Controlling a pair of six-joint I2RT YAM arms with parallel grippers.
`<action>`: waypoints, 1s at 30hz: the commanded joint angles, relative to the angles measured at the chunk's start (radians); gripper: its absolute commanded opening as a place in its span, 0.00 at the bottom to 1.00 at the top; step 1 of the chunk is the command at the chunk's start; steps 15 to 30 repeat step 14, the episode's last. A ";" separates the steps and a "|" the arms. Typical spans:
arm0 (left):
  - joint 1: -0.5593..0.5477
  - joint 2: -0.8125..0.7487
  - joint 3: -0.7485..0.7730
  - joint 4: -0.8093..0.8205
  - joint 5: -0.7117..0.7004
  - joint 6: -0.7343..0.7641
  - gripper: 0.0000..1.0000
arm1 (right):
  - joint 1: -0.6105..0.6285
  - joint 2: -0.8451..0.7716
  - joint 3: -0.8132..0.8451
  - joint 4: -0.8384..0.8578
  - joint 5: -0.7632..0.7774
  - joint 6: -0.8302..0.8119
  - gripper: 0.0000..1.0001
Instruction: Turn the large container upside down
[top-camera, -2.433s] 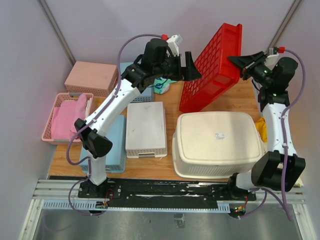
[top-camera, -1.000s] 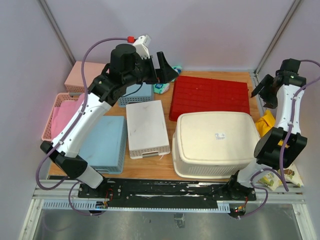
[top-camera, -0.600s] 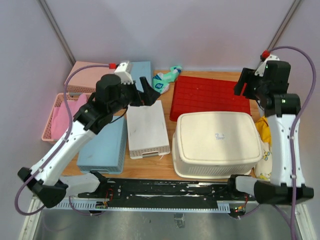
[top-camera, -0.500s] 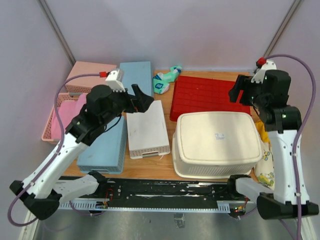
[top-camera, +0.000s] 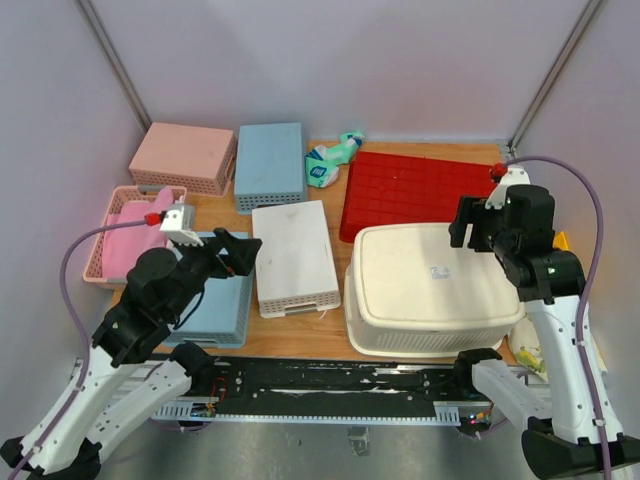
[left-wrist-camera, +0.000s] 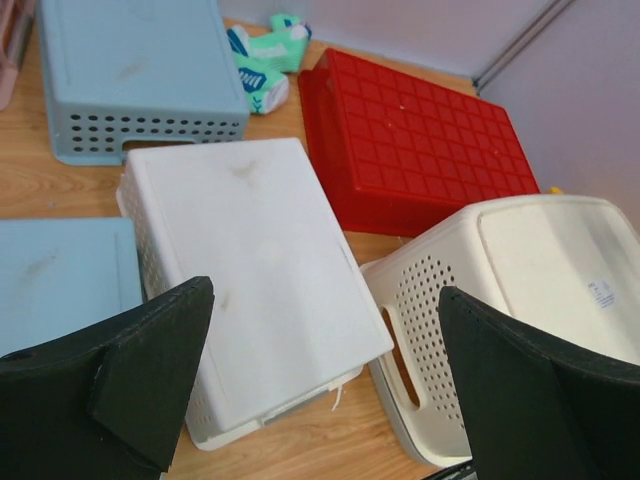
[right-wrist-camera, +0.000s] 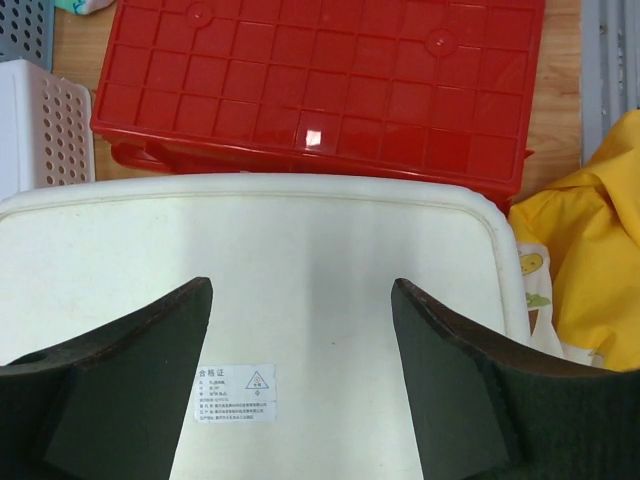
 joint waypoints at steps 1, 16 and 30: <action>0.001 -0.116 0.006 -0.030 -0.106 -0.006 0.99 | 0.012 -0.026 0.006 0.018 0.076 -0.018 0.74; 0.000 -0.175 0.036 -0.054 -0.145 0.045 0.99 | 0.011 -0.037 -0.008 0.068 0.125 0.030 0.74; 0.000 -0.175 0.036 -0.054 -0.145 0.045 0.99 | 0.011 -0.037 -0.008 0.068 0.125 0.030 0.74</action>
